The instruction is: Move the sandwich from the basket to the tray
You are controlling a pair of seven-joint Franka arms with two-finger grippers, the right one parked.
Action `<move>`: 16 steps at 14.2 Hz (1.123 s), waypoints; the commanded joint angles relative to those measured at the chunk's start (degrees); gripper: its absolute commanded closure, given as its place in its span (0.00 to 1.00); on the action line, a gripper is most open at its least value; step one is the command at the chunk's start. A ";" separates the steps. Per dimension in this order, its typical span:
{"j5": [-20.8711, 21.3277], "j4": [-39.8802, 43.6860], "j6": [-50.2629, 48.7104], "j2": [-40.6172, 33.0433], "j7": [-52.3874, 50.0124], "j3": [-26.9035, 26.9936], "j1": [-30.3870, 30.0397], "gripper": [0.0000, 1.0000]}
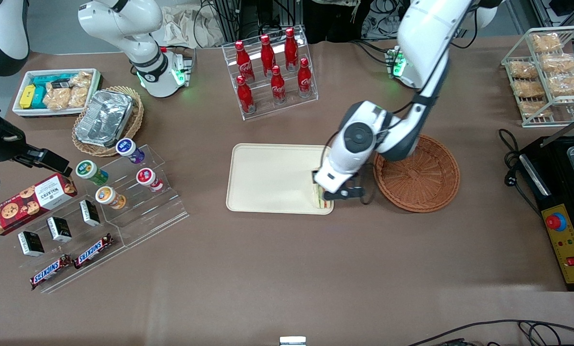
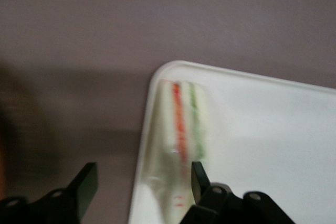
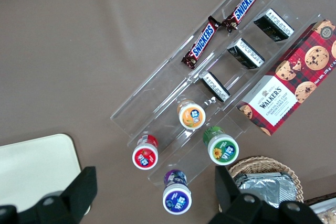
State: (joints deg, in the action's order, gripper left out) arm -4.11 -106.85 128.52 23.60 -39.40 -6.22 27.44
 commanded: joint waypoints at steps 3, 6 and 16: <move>-0.02 -1.17 -15.57 -13.65 -5.16 5.34 -2.56 0.00; 0.77 -0.99 -17.43 -17.61 -3.24 5.52 -5.81 0.00; 3.50 4.44 -36.22 -28.25 35.07 5.70 -22.60 0.00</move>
State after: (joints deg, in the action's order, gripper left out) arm -1.48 -104.94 96.44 -3.62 -10.34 0.14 7.02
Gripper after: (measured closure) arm 0.000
